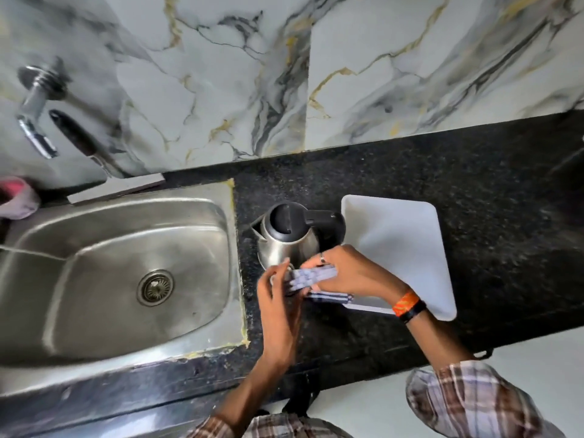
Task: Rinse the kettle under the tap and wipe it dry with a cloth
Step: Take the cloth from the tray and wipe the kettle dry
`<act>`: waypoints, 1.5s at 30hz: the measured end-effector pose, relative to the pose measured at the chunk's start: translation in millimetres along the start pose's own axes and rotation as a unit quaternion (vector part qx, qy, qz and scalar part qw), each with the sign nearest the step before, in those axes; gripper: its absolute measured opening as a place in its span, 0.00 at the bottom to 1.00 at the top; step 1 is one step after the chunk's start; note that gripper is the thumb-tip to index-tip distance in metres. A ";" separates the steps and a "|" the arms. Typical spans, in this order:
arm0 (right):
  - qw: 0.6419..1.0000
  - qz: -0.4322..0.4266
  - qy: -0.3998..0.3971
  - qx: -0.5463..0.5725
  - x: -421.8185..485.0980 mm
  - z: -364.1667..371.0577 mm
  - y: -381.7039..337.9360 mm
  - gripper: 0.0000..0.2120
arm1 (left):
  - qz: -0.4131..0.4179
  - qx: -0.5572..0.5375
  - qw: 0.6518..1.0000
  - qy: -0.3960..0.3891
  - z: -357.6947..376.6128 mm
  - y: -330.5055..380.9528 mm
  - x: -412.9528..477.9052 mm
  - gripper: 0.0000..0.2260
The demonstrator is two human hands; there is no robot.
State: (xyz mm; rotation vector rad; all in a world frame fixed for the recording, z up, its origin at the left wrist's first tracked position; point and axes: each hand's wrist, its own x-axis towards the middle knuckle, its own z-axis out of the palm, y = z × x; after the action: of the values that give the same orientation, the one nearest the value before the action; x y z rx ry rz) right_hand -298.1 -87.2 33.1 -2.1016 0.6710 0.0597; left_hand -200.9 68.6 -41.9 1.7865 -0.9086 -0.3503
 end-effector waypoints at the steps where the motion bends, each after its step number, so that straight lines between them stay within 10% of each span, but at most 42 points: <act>1: 1.000 -0.010 0.007 0.013 7.7 1.2 -5.7 0.12 | -0.026 0.001 0.998 0.056 -3.1 -1.5 3.1 0.27; 8: 0.980 -0.085 0.182 -0.010 38.3 15.8 -20.1 0.17 | -0.173 -0.069 0.957 0.224 28.9 11.1 31.6 0.38; 17: 0.939 -0.087 0.312 -0.119 52.0 -15.1 -6.9 0.17 | -0.120 -0.016 0.988 0.098 71.6 -0.8 23.2 0.45; 23: 0.953 -0.003 0.212 -0.217 81.2 -18.5 17.3 0.25 | -0.172 0.017 0.983 0.064 77.1 -26.4 18.5 0.46; 45: 0.893 -0.022 0.240 -0.380 91.1 9.3 4.2 0.33 | -0.085 -0.149 0.984 0.050 26.9 -29.9 77.6 0.30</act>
State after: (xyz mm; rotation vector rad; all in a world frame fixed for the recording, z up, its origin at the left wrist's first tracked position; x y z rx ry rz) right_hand -220.7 -121.8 -1.6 -2.9327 1.0050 -0.2769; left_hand -153.3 -0.8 -65.6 1.5917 -0.5992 -0.4759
